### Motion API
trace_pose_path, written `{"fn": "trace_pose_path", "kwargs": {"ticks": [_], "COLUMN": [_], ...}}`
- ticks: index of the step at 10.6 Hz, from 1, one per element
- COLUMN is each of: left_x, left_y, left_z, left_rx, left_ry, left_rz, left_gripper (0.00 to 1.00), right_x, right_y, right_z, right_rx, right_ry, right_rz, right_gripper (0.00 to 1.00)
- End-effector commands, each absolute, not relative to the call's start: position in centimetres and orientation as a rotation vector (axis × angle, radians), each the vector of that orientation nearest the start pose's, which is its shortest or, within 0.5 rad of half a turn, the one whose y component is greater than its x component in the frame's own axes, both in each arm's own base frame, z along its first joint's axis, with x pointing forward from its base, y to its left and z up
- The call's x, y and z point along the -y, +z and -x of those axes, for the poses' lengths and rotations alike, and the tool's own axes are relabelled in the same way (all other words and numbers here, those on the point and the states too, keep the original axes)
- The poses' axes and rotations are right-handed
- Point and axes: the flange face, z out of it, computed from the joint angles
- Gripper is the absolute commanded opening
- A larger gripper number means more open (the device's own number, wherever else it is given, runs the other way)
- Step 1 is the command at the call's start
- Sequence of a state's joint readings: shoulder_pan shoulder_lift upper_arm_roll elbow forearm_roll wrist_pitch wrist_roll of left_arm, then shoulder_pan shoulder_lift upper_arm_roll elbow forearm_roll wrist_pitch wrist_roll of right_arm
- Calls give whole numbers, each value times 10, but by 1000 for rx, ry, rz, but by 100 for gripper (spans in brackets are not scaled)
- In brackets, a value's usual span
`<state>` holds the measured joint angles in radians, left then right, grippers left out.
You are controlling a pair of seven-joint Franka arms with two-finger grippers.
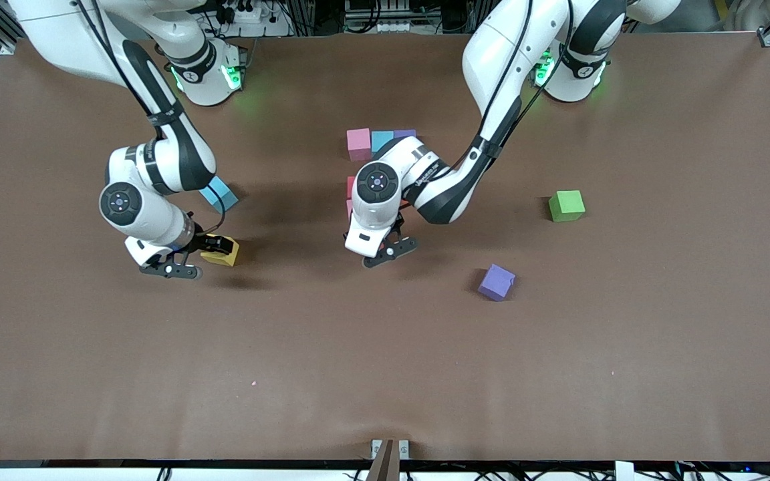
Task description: Form number 2 with 11 blocks
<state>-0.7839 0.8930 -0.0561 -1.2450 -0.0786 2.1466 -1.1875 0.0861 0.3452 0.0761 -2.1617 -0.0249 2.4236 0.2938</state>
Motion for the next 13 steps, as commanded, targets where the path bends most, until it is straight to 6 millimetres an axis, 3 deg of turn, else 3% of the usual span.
{"fn": "trace_pose_path", "kwargs": {"ticks": [1, 9, 11, 12, 13], "left_x": [565, 576, 579, 580, 582], "left_y": [236, 238, 234, 232, 231], "left_z": [-508, -500, -495, -495, -493], "left_rx": [605, 333, 285, 268, 258], "left_ry": [138, 104, 103, 101, 93], "left_rz": [3161, 3217, 3217, 3220, 3223], "left_gripper": [44, 44, 44, 44, 44], "right_x": [-90, -91, -91, -92, -92], "right_y": [225, 201, 202, 201, 202], "right_z": [-539, -535, -537, -537, -537], "right_rx": [-161, -193, -197, -202, -202], "right_ry": [75, 140, 136, 141, 145], "right_rz": [3141, 3134, 3132, 3132, 3133], "right_gripper": [100, 100, 64, 55, 54]}}
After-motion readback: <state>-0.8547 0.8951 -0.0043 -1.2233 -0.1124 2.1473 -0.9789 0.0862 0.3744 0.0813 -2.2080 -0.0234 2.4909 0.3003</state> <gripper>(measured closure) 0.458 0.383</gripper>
